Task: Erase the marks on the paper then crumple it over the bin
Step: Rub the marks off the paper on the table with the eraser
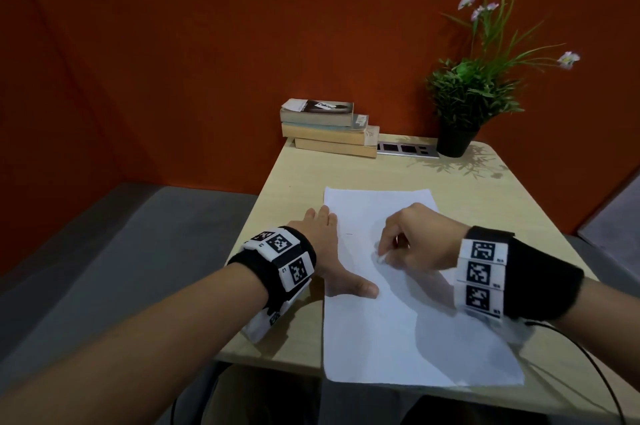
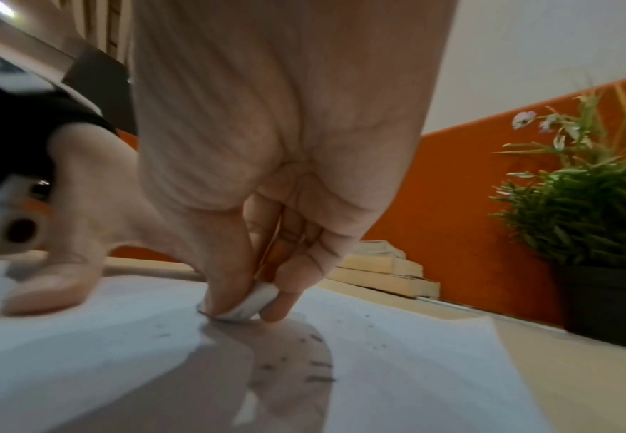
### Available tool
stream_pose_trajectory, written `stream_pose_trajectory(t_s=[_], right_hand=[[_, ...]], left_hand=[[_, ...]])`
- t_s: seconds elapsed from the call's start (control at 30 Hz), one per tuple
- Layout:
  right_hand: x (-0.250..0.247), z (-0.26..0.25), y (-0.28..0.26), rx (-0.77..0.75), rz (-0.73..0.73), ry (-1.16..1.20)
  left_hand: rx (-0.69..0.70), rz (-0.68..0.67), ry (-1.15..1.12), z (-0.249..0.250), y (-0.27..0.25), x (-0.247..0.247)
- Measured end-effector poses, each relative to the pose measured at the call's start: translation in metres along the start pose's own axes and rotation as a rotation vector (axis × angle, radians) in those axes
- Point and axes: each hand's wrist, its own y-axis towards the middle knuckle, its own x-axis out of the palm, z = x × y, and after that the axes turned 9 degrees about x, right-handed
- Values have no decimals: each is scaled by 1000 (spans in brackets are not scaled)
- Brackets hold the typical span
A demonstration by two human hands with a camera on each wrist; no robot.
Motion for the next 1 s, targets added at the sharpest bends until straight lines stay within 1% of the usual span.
stream_pose_trajectory(t_s=[0.07,0.2,0.27,0.33,0.4,0.47,0.53,0.67,0.77,0.83,1.0], right_hand=[[-5,5,8,38,27,-12],[-12,9,14,85,42,-50],[-12,8,16,89,44,-58],[-10,5,20,86,67,-42],[-6,0,24,75,101,-15],[-3,-5,32,57,126,-17],[-2,-8,40,48,146,-21],[0,-10,52,37,180,28],[2,-10,52,-1,177,30],[2,-11,43,-27,148,14],[9,-11,11,-110,18,-38]], left_hand=[[-32,21,40,7,-5,-7],[26,189,164,17,-8,-21],[44,234,133,18,-4,-22],[110,183,68,13,5,-19],[177,79,27,6,12,-14],[209,29,-46,0,14,-9],[232,41,-96,-3,13,-5],[178,24,-140,-8,14,-1],[176,0,-133,-11,14,-1],[187,-5,-127,-11,16,-2],[204,7,-127,-17,21,4]])
